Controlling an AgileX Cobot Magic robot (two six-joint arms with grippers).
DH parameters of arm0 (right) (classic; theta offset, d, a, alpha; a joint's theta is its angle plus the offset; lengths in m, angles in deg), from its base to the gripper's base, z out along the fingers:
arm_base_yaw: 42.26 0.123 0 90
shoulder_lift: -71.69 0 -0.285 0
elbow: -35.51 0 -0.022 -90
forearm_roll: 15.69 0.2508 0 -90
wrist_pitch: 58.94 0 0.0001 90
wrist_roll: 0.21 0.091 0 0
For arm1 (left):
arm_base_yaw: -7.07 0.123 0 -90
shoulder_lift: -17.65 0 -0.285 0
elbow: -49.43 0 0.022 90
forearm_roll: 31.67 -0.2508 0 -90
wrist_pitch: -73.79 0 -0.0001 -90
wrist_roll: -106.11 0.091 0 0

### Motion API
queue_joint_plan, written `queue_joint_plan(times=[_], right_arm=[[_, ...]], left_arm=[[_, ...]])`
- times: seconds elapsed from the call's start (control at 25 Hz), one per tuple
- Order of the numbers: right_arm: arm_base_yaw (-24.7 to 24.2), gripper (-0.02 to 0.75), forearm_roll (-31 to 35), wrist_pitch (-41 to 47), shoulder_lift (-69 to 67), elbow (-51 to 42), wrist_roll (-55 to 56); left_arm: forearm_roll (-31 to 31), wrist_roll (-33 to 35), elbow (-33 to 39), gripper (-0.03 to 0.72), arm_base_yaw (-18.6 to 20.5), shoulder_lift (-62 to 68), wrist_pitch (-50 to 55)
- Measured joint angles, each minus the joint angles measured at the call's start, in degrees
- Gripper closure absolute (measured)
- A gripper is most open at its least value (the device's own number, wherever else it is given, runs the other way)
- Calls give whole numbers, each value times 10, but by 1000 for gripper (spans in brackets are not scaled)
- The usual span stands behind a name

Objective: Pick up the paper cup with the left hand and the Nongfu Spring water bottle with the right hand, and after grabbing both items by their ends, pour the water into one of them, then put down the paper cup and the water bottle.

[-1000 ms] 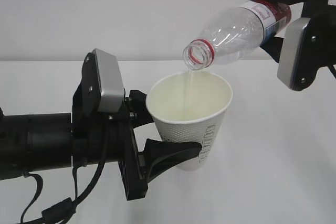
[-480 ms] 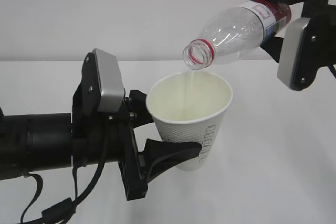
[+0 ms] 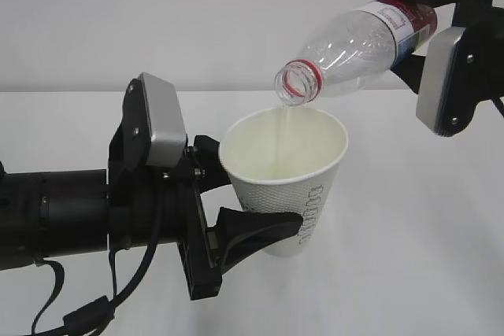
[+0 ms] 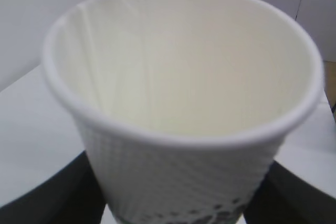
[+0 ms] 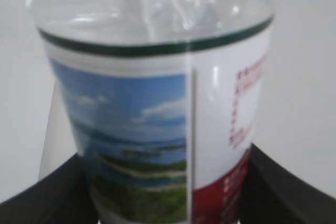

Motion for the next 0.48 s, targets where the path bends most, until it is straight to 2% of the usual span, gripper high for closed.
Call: queue_joint_plan(times=[0.48], right_arm=[[0,223,0,0,0,0,-8]], left_arm=[[0,-14,0,172,0,0,0]])
